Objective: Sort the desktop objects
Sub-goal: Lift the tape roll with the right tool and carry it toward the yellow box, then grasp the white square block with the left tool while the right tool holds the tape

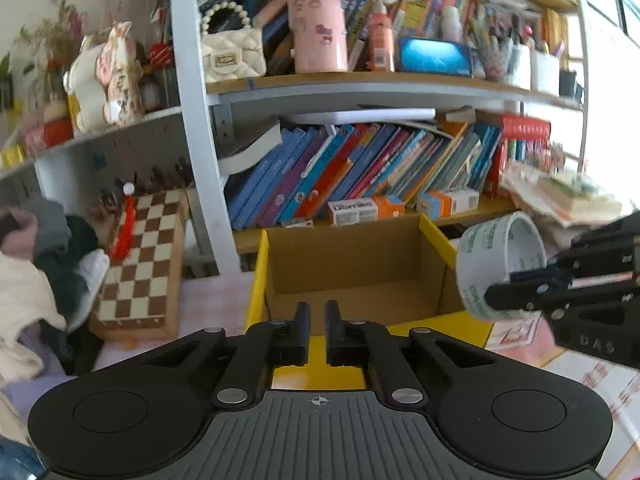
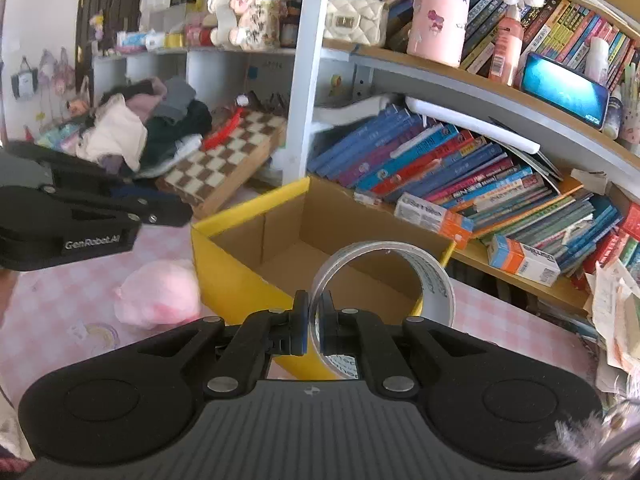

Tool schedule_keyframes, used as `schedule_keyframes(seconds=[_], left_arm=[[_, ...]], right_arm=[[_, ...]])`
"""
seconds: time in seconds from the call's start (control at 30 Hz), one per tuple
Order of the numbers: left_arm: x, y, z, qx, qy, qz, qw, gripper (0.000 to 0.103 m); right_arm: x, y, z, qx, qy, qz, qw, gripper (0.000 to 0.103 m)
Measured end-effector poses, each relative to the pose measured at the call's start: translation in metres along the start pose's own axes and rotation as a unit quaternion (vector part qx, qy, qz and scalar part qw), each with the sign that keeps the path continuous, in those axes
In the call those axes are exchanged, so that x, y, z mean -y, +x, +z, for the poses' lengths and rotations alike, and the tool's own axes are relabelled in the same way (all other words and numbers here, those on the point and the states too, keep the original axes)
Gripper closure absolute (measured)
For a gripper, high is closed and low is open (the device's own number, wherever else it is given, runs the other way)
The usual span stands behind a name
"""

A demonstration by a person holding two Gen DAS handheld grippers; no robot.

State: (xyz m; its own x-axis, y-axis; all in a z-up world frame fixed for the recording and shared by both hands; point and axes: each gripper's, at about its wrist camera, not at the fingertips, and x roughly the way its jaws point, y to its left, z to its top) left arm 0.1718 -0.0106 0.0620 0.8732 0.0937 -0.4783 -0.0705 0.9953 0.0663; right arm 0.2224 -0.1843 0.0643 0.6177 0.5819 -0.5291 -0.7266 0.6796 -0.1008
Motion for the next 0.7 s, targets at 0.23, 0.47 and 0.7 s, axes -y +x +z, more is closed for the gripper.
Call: schedule_keyframes(seconds=[0.23, 0.47, 0.7], left_arm=[[-0.010, -0.002, -0.031, -0.044, -0.016, 0.042, 0.9980, 0.079], [-0.026, -0.002, -0.063, -0.092, -0.039, 0.088, 0.9911, 0.029], [-0.035, 0.001, -0.072, -0.116, -0.058, 0.107, 0.9858, 0.020]], right_arm=[[-0.005, -0.003, -0.017, -0.022, 0.034, 0.036, 0.999, 0.098], [-0.019, -0.003, -0.036, -0.062, 0.051, 0.070, 0.994, 0.098], [-0.034, -0.001, -0.044, -0.081, 0.047, 0.087, 0.992, 0.098]])
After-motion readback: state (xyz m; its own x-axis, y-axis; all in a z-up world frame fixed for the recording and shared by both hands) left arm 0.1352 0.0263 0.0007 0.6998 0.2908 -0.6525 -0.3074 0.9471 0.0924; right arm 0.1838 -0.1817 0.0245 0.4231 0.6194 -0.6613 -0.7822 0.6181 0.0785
